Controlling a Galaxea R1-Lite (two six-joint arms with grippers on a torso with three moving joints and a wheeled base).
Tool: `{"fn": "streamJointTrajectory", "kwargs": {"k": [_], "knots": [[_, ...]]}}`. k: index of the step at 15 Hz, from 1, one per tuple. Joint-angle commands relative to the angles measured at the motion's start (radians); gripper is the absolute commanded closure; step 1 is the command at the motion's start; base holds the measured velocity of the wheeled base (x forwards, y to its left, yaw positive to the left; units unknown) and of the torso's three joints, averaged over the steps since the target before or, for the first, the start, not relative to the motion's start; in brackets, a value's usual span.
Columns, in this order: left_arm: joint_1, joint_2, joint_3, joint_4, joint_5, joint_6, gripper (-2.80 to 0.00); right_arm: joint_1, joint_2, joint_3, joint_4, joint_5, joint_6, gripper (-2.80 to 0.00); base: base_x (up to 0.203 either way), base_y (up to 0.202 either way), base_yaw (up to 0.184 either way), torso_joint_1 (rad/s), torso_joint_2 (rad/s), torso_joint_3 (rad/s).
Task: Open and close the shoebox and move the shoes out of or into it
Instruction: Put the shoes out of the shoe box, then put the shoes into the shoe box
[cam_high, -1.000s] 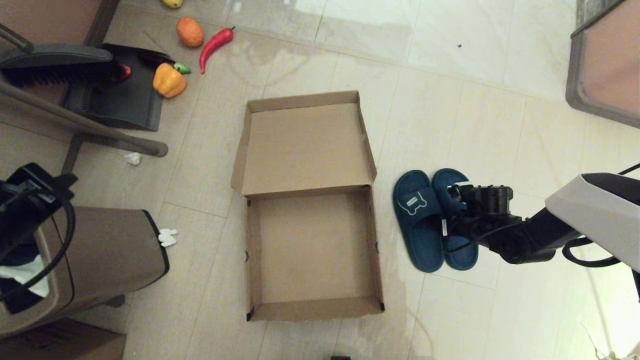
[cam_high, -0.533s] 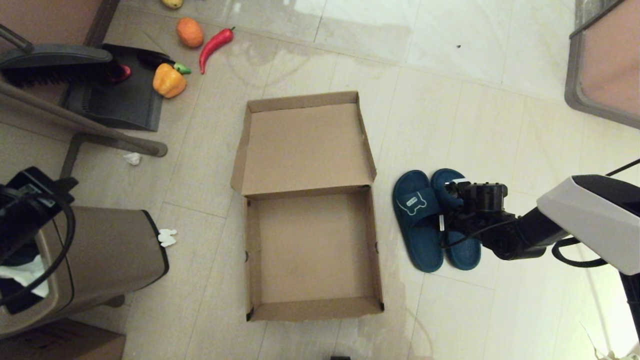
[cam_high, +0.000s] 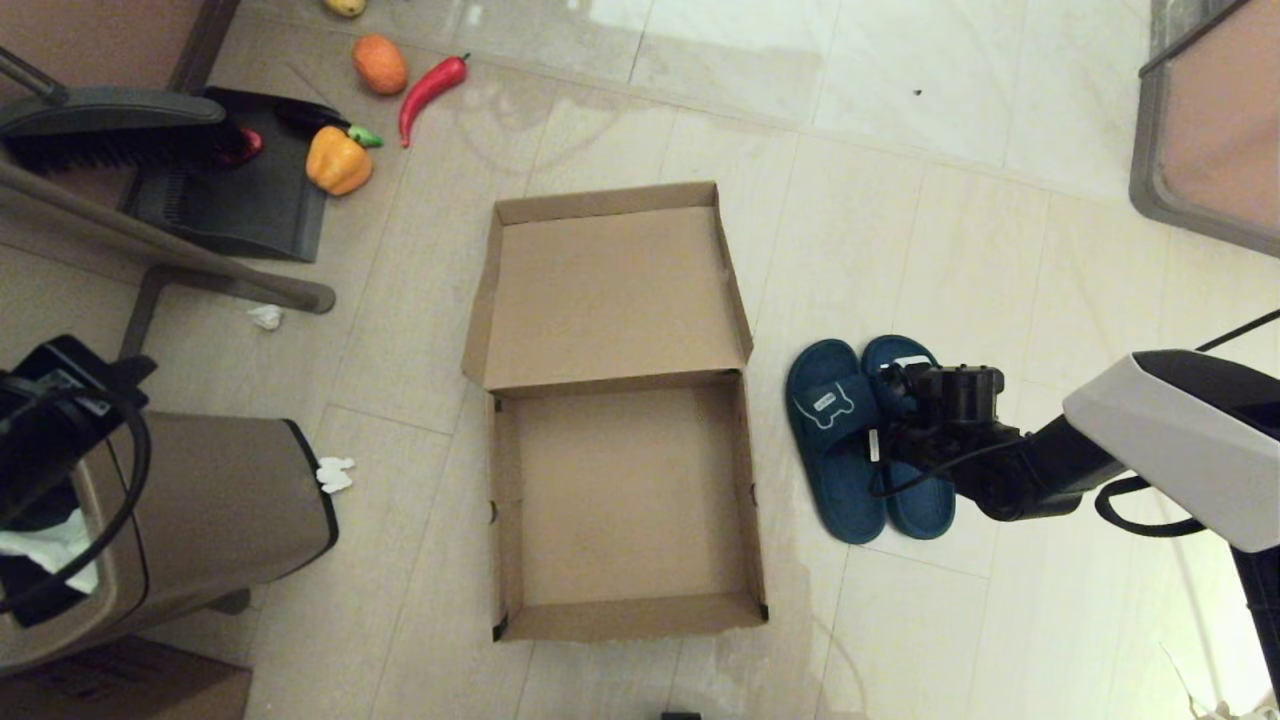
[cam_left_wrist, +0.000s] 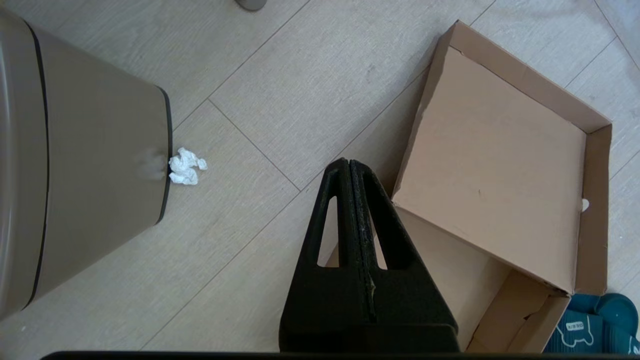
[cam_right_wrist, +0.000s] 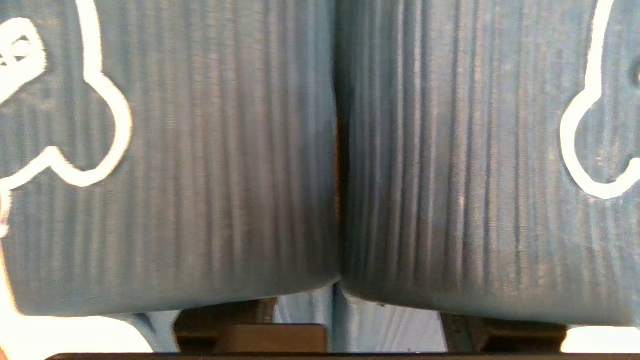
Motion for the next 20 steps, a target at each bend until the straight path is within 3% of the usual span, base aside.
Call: {"fn": "streamJointTrajectory", "kwargs": {"k": [1, 12, 17, 20], "knots": [[0.002, -0.006, 0.008, -0.004, 0.002, -0.003, 0.00, 0.006, -0.008, 0.002, -0.005, -0.003, -0.002, 0.00, 0.000, 0.000, 0.000, 0.000, 0.00, 0.000], [0.002, -0.050, 0.010, 0.015, 0.002, 0.000, 0.00, 0.049, -0.109, 0.121, -0.003, -0.014, 0.004, 0.00, 0.000, 0.000, 0.000, 0.000, 0.00, 0.000], [0.002, -0.048, 0.037, 0.013, 0.009, -0.001, 0.00, 0.081, -0.409, 0.239, 0.082, -0.033, 0.005, 0.00, 0.000, 0.000, 0.000, 0.000, 0.00, 0.000], [-0.008, -0.031, 0.061, 0.006, 0.061, -0.004, 0.00, 0.131, -0.636, 0.342, 0.187, -0.036, 0.010, 0.00, 0.000, 0.000, 0.000, 0.000, 0.00, 0.000]]}}
